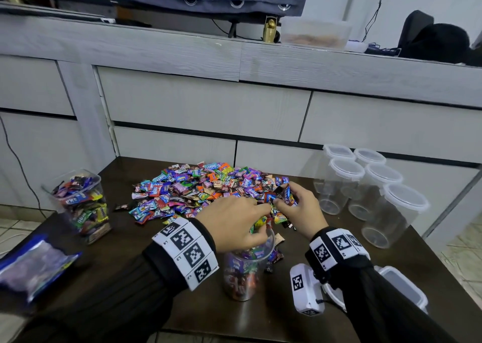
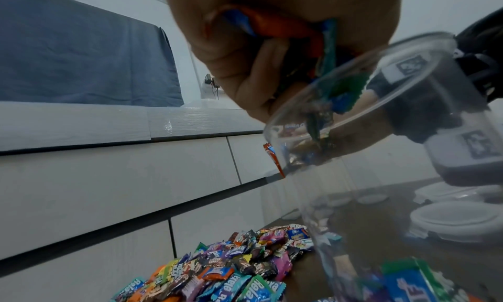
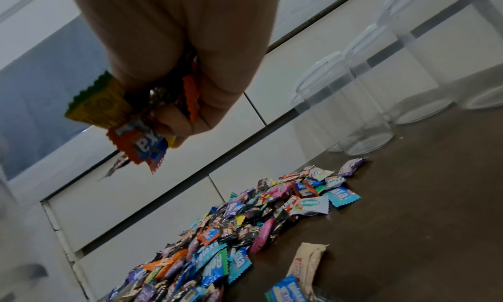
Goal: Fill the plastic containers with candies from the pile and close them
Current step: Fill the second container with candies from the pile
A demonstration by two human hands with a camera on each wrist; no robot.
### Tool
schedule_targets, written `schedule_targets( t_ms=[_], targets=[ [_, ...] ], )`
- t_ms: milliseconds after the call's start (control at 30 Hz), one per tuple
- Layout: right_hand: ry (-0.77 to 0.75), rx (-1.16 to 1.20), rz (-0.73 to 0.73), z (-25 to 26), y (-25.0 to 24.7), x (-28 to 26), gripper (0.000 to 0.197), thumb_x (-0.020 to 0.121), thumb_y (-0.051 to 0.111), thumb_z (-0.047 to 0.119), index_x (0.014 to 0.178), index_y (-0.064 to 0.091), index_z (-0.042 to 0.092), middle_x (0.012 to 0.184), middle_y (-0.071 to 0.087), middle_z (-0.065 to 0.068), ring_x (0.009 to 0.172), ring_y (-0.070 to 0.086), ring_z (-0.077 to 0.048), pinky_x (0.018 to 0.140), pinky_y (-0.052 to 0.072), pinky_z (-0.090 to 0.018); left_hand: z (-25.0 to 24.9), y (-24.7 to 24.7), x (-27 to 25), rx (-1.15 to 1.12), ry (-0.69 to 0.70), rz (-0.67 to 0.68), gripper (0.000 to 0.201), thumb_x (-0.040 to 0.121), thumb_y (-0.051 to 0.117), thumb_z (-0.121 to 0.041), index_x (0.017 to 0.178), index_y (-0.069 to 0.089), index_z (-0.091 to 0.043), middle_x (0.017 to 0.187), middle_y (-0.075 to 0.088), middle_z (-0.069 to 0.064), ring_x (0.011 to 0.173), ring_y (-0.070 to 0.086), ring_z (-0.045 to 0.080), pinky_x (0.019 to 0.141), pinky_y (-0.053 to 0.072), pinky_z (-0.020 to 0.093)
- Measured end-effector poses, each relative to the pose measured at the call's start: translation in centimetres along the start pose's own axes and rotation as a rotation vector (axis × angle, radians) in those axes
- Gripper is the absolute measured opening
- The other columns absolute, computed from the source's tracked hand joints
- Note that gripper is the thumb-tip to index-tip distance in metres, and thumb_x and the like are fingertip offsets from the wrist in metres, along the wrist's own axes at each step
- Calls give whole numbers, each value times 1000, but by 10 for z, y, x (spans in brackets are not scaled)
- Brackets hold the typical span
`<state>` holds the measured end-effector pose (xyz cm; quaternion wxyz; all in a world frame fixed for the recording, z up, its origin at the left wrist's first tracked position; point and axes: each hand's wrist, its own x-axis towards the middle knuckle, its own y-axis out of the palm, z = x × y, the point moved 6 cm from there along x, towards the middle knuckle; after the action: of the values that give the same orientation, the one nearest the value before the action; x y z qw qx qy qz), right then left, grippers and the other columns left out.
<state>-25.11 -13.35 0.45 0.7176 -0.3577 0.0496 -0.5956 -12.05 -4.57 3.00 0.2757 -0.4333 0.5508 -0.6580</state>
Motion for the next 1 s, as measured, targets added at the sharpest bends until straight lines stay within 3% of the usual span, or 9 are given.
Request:
schedule_targets(
  t_ms=[133,267,333,400,533,667,800,1000],
  targets=[
    [28,35,-8,2,-3,3,30,85,68,14,114,63,6,105,69,-7,100,64,-22,90,51,-40,1,-1,1,-15,24,45,27,91,44,-38,107,53,-18,69,42,-5,63,45,18,50,26,28],
    [22,40,-10,6,-6,5,32,85,68,16,115,62,8,106,68,-8,100,63,-22,89,51,-44,-2,-1,3,28,86,117,27,89,47,-39,102,57,-18,75,55,0,67,52,20,52,41,29],
    [35,52,-3,5,-6,5,33,85,68,17,116,62,8,107,68,-8,100,64,-22,88,52,-45,-6,1,5,81,121,159,25,88,49,-41,94,57,-18,71,51,-1,65,49,21,47,32,27],
    [45,56,5,4,-4,4,33,85,68,17,117,61,9,108,67,-9,101,63,-22,87,53,-45,-9,2,9,136,136,187,33,89,49,-48,96,61,-19,68,45,-3,63,44,20,45,20,24],
    [59,51,16,1,-3,4,35,85,68,17,119,61,10,110,66,-10,106,61,-26,91,50,-46,-10,9,15,129,94,242,44,89,48,-54,105,65,-16,65,37,-5,65,44,19,48,22,25],
    [67,47,19,-1,-4,4,39,86,68,18,122,59,8,113,66,-11,108,60,-26,92,50,-46,-6,10,15,48,18,229,38,87,51,-46,105,62,-14,64,36,-5,65,45,21,54,33,28],
    [89,15,21,-5,-6,5,44,86,68,21,126,56,6,119,63,-13,112,58,-28,95,47,-46,-6,6,13,15,-10,179,29,87,51,-45,85,54,-16,60,40,-3,53,36,9,47,26,25],
    [33,14,-14,1,-12,3,28,83,70,15,110,63,6,103,69,-9,98,64,-25,88,50,-43,-1,-3,15,-72,-92,24,25,88,47,-43,76,49,-22,68,55,1,63,50,22,53,32,28]
  ],
)
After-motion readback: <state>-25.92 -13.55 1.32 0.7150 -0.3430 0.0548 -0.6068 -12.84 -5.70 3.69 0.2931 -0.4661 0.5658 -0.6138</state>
